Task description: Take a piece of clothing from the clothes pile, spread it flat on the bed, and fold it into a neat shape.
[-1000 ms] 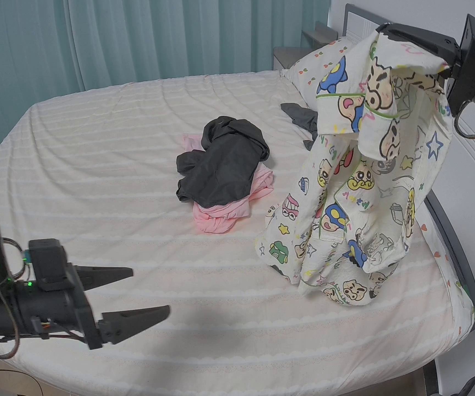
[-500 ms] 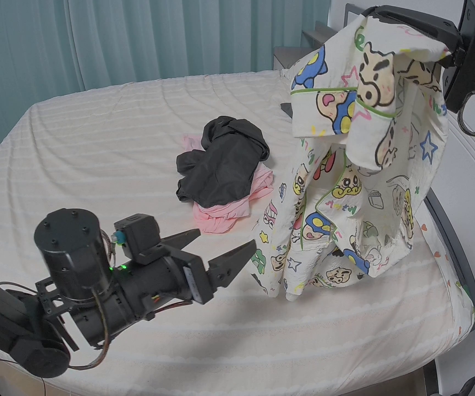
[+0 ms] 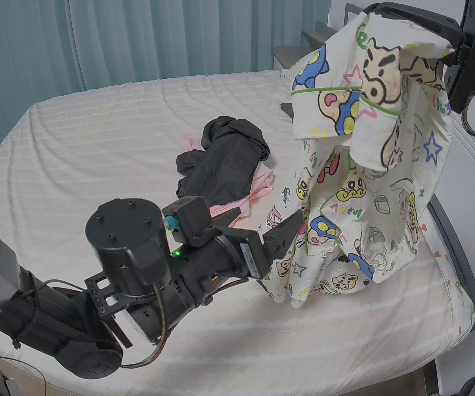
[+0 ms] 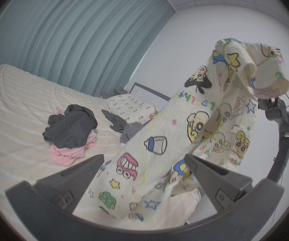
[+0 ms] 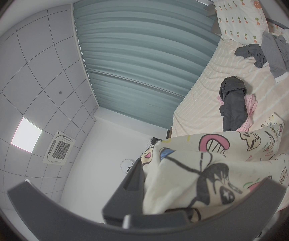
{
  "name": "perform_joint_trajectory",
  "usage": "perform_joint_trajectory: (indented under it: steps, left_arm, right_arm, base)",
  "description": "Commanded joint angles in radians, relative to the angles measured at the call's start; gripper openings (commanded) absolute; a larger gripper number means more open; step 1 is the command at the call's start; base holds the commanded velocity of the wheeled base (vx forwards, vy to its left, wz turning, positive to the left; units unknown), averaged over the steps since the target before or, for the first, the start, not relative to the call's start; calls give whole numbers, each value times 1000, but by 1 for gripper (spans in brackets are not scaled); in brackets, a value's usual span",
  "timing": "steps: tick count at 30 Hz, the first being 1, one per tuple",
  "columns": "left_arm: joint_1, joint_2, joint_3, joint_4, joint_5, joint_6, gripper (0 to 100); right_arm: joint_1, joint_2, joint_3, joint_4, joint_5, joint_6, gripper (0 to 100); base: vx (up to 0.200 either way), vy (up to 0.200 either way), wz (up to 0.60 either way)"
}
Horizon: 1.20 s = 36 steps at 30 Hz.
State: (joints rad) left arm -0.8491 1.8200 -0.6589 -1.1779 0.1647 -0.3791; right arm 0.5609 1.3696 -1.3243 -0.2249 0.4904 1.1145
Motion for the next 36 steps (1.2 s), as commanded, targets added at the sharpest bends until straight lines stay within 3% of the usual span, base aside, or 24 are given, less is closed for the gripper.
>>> perform_joint_trajectory:
  steps: [1, 5, 10, 23, 36]
  left_arm:
    - [-1, 73, -126, 0, 64, -1, 100]
    - [-4, 114, -215, -19, 110, -1, 100]
    - [-10, 154, -266, -60, 115, 0, 100]
    - [-65, 179, -265, -86, 111, 8, 100]
    - [-33, 308, -238, -88, 113, 11, 100]
  right_arm:
    - [10, -4, 3, -1, 0, 1, 0]
    - [10, -7, 8, 1, -1, 1, 0]
    - [10, -17, 19, 1, -1, 4, 0]
    - [11, -18, 16, 1, -1, 4, 0]
    - [24, -55, 19, 1, 0, 5, 0]
  base:
    - [0, 0, 0]
    - [0, 0, 0]
    - [0, 0, 0]
    - [0, 0, 0]
    - [0, 0, 0]
